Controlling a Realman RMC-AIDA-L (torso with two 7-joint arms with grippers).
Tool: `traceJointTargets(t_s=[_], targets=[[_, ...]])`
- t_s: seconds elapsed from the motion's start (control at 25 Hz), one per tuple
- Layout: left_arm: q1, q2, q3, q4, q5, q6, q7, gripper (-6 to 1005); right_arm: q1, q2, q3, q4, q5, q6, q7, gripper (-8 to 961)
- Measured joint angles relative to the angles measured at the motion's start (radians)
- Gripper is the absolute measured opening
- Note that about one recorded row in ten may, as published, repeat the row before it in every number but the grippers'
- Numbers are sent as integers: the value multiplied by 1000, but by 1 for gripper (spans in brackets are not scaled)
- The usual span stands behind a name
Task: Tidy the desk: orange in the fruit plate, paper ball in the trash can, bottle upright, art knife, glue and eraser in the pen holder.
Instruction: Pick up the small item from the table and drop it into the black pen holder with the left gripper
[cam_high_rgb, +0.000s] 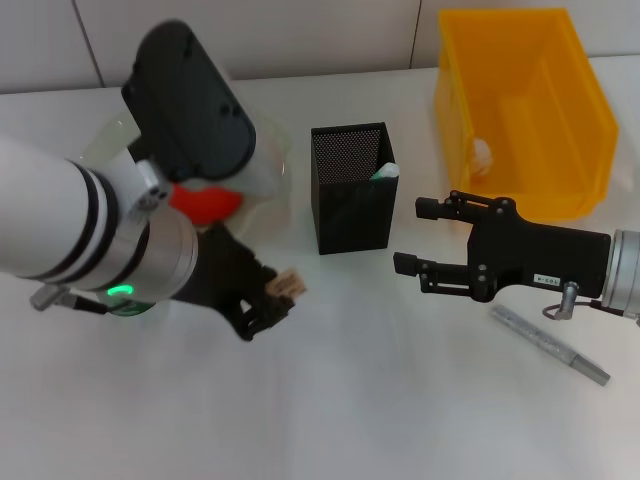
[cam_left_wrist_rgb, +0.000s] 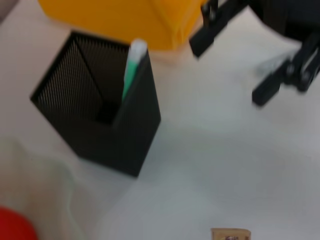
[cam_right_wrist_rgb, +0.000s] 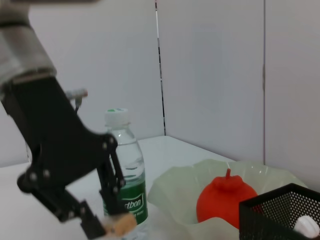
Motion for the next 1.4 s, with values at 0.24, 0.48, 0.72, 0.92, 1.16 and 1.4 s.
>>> traceJointTargets(t_s=[0.24, 0.48, 0.72, 0.92, 1.16, 1.4], targets=[[21, 1, -35, 73, -78, -76, 6, 279, -3, 0, 1, 3, 0, 9, 0, 768], [59, 3, -35, 79, -129, -225, 50, 278, -4, 0, 1, 5, 0, 10, 0, 769], [59, 2, -3, 46, -138, -348, 64, 279, -7, 0, 1, 5, 1, 10, 0, 769], [17, 0, 39, -52, -131, -470, 77, 280, -7, 0, 1, 5, 1, 11, 0, 769], [-40, -2, 51, -187, -131, -593, 96, 280, -10, 0, 1, 5, 3, 11, 2, 768], [-65, -2, 53, -265, -137, -698, 114, 281, -16, 0, 2, 5, 4, 11, 5, 769]])
